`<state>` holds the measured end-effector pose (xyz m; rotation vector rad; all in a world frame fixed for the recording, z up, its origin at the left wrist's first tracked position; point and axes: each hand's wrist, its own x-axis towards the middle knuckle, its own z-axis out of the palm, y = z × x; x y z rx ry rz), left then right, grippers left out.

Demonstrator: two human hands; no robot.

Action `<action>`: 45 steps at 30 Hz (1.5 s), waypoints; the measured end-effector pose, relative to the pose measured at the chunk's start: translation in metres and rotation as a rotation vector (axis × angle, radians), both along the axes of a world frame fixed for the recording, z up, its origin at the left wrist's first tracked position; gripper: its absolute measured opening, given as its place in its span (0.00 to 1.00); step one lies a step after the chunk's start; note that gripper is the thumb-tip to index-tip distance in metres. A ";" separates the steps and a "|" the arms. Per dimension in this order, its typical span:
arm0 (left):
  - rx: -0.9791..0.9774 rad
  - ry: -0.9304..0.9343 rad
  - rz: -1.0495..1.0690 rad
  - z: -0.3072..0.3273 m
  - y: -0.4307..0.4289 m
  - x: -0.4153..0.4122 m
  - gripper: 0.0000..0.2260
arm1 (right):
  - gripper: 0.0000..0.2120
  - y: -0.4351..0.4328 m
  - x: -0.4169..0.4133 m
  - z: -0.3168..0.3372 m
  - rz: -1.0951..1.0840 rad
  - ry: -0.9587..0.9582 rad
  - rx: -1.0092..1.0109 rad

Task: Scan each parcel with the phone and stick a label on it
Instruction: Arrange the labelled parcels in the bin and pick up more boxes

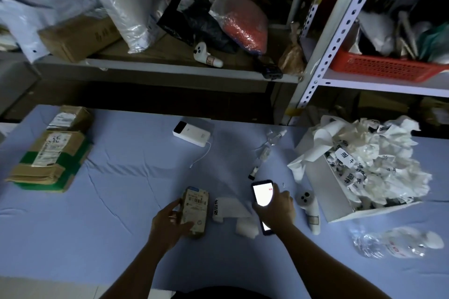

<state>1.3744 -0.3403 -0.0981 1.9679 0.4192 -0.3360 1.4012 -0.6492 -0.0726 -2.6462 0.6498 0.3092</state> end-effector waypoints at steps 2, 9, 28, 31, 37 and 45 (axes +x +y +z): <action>-0.008 -0.001 0.041 0.001 0.003 0.002 0.32 | 0.39 0.014 0.010 0.011 -0.025 -0.090 0.095; -0.003 -0.035 0.136 0.001 0.019 -0.001 0.27 | 0.37 0.055 0.019 0.022 0.148 0.040 0.430; -0.053 -0.083 0.161 -0.010 0.043 0.001 0.31 | 0.51 0.054 -0.018 0.022 0.621 0.245 -0.054; -0.055 -0.089 0.159 -0.013 0.046 0.002 0.31 | 0.51 0.054 -0.020 0.024 0.606 0.219 -0.045; -0.065 -0.086 0.166 -0.017 0.046 0.002 0.32 | 0.48 0.058 -0.018 0.029 0.595 0.177 -0.050; -0.069 -0.092 0.164 -0.016 0.042 0.004 0.32 | 0.47 0.053 -0.014 0.033 0.586 0.142 -0.053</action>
